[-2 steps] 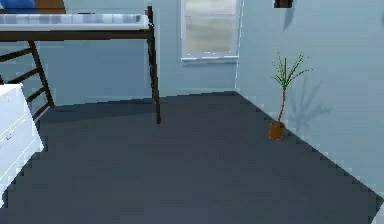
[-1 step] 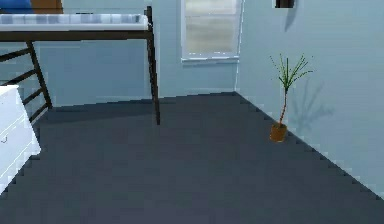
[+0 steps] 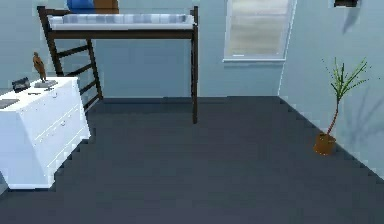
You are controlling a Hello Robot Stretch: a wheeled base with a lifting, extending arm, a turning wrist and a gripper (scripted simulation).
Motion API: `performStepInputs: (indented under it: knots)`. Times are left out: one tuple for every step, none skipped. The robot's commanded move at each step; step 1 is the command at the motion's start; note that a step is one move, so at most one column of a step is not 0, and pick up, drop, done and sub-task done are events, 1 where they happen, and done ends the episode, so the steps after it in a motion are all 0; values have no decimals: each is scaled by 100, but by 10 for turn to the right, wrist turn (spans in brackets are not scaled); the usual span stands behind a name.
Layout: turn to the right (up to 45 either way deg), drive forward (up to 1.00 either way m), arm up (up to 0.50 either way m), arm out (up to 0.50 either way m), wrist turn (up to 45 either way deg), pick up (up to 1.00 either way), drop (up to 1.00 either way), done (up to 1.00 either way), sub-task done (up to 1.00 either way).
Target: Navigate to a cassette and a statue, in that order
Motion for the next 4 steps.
performStepInputs:
  knots:
    - [0,40,0,0,0,0,0,0,0]
    - [-360,0,0,0,0,0,0,0,0]
    - [0,100,0,0,0,0,0,0,0]
    - [-30,0,0,0,0,0,0,0,0]
